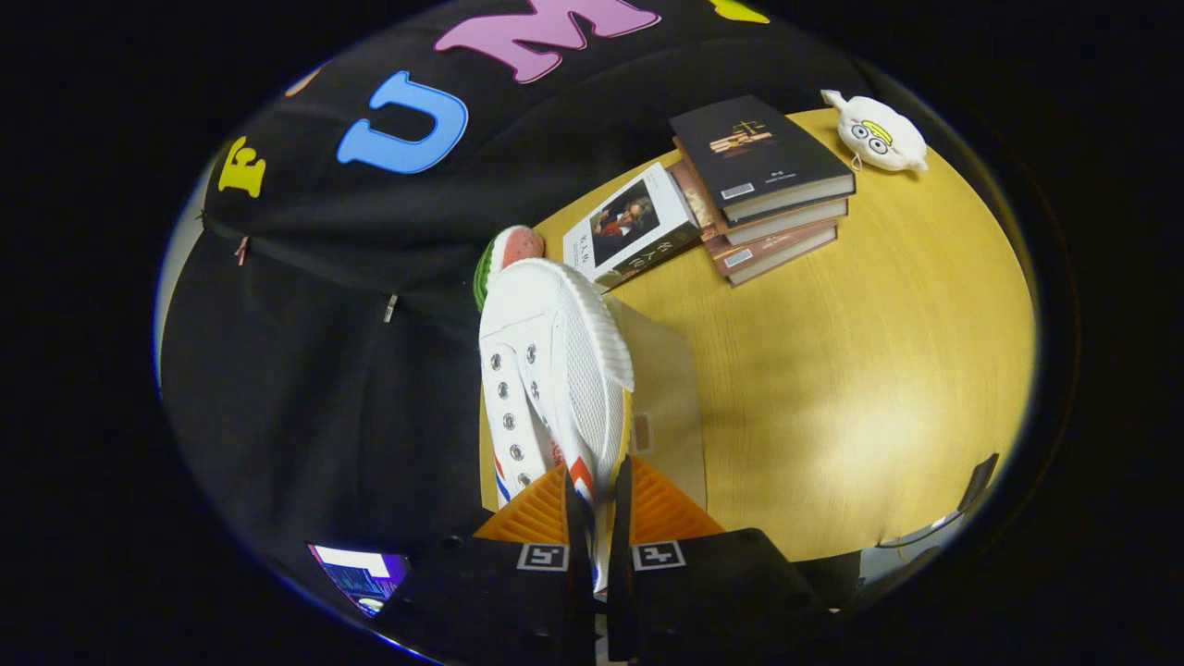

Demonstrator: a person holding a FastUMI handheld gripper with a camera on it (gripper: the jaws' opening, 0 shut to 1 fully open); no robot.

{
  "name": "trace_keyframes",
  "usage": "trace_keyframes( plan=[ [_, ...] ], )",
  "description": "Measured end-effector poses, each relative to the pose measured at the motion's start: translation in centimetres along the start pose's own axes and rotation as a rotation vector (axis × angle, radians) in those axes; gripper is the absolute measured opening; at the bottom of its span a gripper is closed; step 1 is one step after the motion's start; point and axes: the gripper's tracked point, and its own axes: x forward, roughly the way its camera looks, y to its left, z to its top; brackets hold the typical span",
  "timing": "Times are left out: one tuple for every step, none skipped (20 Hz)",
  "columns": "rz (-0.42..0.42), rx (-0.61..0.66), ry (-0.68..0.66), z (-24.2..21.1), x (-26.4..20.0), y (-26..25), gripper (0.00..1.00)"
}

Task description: Open the storage box then place both shoes into the box .Put the left shoe in first, then the right shoe, with the right side of both shoes facing outward in a uniform manner.

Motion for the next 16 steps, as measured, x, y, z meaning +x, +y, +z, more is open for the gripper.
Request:
trace_keyframes(
  plan=[
    [-0.004, 0.002, 0.004, -0.2, 0.7, 0.5, 0.1],
    [-0.014, 0.007, 0.006, -0.3, 1.5, 0.7, 0.1],
    [-0.025, 0.009, 0.008, -0.3, 2.2, 0.8, 0.1],
    [-0.04, 0.009, 0.011, -0.4, 2.8, 0.8, 0.11],
    [-0.055, 0.003, 0.009, -0.5, 3.3, 0.7, 0.11],
    [-0.067, -0.005, 0.008, -0.6, 3.6, 0.6, 0.11],
    [-0.077, -0.009, 0.008, -0.8, 4.0, 0.5, 0.11],
    [-0.082, -0.01, 0.011, -1.0, 4.3, 0.5, 0.12],
    [-0.088, -0.007, 0.012, -1.1, 4.6, 0.3, 0.12],
    [-0.096, -0.006, 0.013, -1.3, 4.8, 0.2, 0.11],
    [-0.092, -0.008, 0.013, -1.3, 4.8, 0.2, 0.16],
    [-0.061, -0.003, 0.012, -1.2, 4.9, 1.0, 0.21],
    [-0.024, 0.006, -0.004, -1.0, 4.9, 2.2, 0.41],
    [0.002, 0.006, -0.032, -0.3, 4.0, 2.9, 0.6],
    [0.014, -0.007, -0.059, 0.5, 3.3, 3.5, 0.8],
    [0.006, -0.034, -0.091, 1.0, 2.5, 3.4, 1.0]
  ],
)
